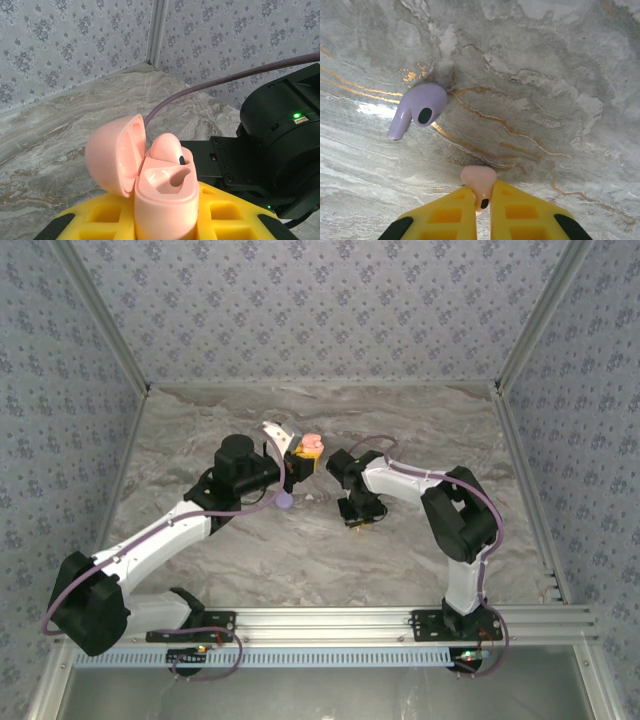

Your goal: Insert wireless bluetooth earbuds into charging case

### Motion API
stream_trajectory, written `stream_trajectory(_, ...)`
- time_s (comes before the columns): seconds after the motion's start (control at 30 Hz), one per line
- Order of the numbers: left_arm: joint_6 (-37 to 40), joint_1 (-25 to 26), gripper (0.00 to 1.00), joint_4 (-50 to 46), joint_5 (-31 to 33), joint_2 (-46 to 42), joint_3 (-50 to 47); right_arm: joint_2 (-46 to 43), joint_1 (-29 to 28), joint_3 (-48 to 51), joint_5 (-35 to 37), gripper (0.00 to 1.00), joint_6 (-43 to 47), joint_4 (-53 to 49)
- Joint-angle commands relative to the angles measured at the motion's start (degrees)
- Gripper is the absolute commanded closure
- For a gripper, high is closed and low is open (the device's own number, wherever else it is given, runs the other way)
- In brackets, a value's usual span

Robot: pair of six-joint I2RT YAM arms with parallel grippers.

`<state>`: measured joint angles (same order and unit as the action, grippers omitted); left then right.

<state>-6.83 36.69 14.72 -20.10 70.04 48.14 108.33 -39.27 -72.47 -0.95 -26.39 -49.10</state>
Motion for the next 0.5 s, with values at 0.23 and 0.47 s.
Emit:
stream_trajectory(0.23,0.9,-0.4,0.77,0.6,0.3,-1.5,0.0,-1.6,6.5,2.6,3.5,0.91,2.5,0.1)
stream_trajectory(0.47,1.0,-0.4,0.77,0.4,0.5,-1.5,0.0,-0.6,11.7,2.1,4.3,0.90,8.3,0.4)
